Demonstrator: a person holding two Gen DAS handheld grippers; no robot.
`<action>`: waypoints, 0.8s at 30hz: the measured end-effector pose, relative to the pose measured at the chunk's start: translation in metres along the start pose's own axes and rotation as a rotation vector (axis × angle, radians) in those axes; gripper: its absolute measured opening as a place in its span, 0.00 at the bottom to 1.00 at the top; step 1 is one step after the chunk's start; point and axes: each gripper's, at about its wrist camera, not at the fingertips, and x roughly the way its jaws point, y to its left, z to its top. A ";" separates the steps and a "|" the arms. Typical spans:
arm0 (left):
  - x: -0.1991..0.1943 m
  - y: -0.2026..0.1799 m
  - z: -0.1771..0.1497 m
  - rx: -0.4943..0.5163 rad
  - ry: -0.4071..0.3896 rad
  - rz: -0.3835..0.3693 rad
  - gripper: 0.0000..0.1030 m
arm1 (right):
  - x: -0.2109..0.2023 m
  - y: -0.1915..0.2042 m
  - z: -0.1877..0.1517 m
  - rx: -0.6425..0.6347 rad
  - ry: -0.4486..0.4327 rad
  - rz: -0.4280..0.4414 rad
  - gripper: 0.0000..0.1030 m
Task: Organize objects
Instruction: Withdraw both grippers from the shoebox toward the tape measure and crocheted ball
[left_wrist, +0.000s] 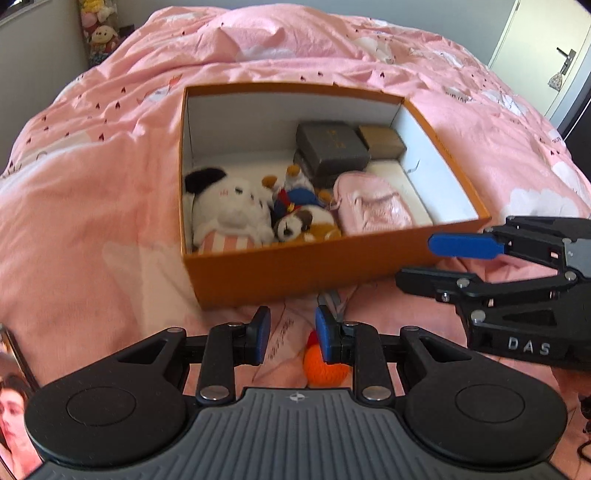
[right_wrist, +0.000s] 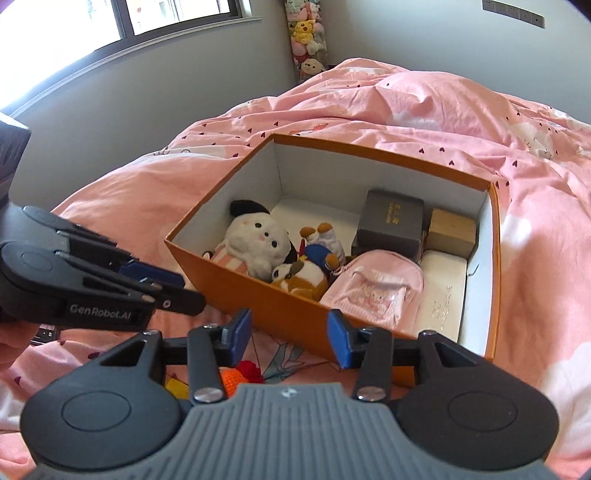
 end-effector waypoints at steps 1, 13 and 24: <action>0.002 0.000 -0.007 0.005 0.021 0.007 0.28 | 0.002 0.003 -0.005 0.002 0.004 -0.010 0.47; 0.038 -0.004 -0.061 -0.035 0.214 0.061 0.60 | 0.030 0.034 -0.047 -0.039 0.053 -0.070 0.51; 0.062 -0.020 -0.073 0.030 0.247 0.171 0.67 | 0.047 0.031 -0.054 -0.008 0.101 -0.029 0.56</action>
